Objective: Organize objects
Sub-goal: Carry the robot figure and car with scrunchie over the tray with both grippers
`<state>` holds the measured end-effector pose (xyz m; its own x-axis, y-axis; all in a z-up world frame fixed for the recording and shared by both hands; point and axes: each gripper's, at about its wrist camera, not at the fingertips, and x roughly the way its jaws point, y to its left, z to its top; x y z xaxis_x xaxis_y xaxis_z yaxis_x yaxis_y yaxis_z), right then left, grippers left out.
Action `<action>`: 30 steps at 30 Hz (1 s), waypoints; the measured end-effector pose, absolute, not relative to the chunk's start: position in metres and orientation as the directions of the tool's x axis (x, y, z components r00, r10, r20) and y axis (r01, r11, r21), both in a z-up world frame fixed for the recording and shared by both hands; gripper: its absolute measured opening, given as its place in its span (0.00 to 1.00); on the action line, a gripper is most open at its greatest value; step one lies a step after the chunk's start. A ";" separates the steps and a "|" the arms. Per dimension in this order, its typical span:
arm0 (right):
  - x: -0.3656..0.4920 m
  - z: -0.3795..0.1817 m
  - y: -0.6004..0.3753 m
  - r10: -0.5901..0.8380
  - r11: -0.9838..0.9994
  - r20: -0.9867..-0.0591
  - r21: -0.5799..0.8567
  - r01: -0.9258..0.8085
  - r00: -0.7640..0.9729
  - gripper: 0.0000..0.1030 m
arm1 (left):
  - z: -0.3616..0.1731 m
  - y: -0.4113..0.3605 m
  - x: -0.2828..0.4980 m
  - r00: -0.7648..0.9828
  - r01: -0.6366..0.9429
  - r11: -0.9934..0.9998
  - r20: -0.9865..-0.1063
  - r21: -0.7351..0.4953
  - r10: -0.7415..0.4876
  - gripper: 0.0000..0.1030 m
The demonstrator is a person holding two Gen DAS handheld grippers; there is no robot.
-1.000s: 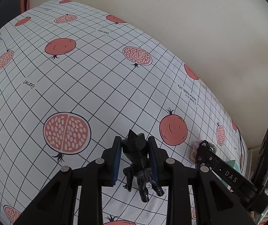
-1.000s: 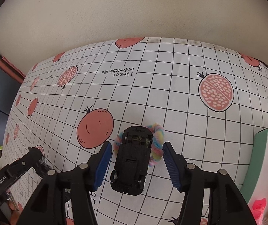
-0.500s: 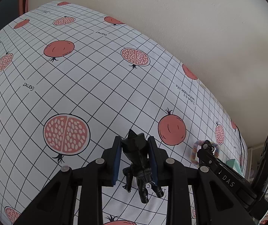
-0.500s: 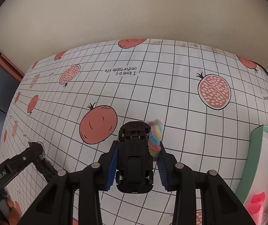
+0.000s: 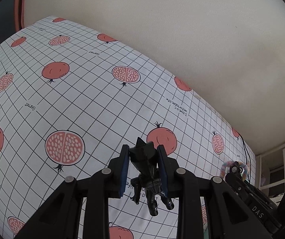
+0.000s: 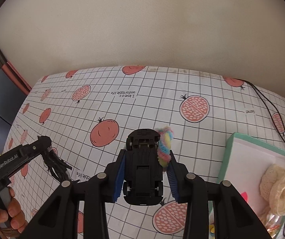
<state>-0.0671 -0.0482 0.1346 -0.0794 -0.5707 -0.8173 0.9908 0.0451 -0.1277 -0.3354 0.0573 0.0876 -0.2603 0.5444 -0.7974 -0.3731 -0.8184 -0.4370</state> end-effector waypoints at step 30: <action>-0.192 0.242 0.141 -0.719 -0.170 -0.651 -0.175 0.970 -0.244 0.39 | 0.192 0.138 -0.154 -0.204 -0.641 -0.669 -0.756 -0.377 0.622 0.28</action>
